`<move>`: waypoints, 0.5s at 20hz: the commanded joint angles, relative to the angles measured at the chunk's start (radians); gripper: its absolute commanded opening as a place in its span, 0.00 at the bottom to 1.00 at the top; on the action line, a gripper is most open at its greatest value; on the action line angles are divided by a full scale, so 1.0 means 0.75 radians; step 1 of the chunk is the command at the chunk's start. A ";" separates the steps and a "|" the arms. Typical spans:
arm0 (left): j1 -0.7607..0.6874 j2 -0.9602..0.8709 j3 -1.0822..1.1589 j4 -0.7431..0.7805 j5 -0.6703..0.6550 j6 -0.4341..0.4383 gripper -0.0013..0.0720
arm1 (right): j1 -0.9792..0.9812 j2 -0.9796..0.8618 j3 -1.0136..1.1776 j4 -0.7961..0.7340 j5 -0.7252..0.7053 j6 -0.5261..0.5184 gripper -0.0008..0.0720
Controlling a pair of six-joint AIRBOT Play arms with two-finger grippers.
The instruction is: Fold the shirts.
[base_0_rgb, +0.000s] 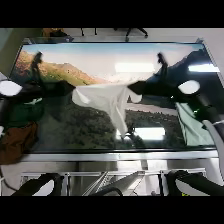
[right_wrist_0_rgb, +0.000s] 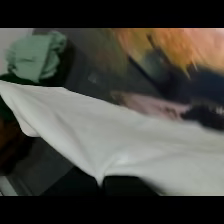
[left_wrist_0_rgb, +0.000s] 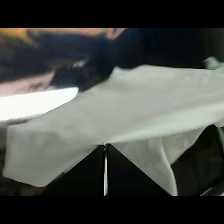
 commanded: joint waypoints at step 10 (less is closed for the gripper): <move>-0.117 0.464 0.366 0.180 -0.078 -0.109 0.04 | -0.024 0.057 0.724 -0.367 0.477 0.078 0.03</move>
